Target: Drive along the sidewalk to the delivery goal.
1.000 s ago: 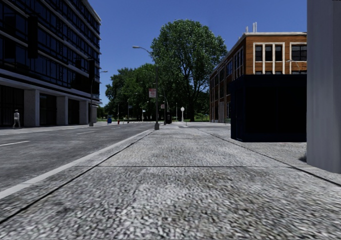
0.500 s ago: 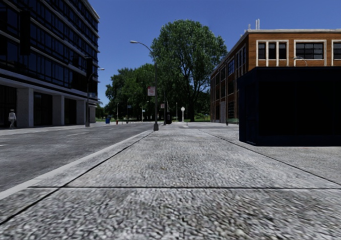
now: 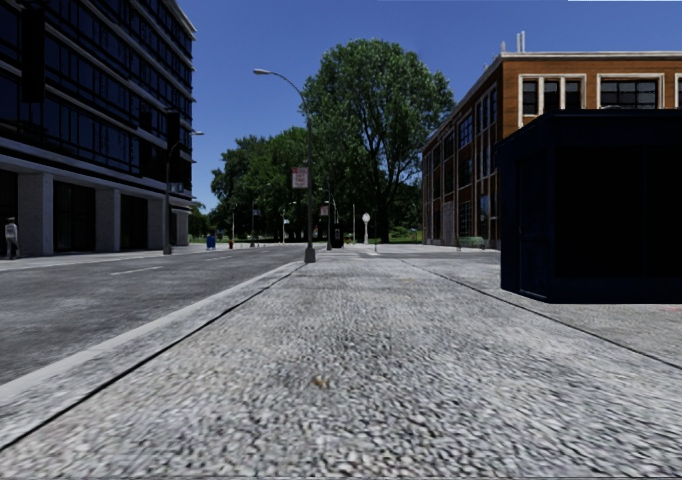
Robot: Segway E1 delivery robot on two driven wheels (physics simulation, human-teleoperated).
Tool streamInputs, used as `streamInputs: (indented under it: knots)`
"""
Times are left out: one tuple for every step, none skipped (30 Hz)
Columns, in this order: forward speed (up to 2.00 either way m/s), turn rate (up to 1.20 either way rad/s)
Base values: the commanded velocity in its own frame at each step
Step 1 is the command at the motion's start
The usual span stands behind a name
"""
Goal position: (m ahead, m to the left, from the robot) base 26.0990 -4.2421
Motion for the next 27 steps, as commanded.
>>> streamInputs:
  knots:
    - [2.00, 0.00]
    - [2.00, 0.00]
    - [2.00, 0.00]
    - [2.00, 0.00]
    - [2.00, 0.00]
    - [2.00, 0.00]
    - [2.00, 0.00]
    - [2.00, 0.00]
    - [2.00, 0.00]
    - [2.00, 0.00]
    - [2.00, 0.00]
    - [2.00, 0.00]
    - [2.00, 0.00]
    - [2.00, 0.00]
    - [2.00, 0.00]
    - [2.00, 0.00]
    - [2.00, 0.00]
    - [2.00, 0.00]
    - [2.00, 0.00]
    - [2.00, 0.00]
    - [2.00, 0.00]
    - [2.00, 0.00]
    - [2.00, 0.00]
    - [2.00, 0.00]
    - [2.00, 0.00]
    - [2.00, 0.00]
    - [2.00, 0.00]
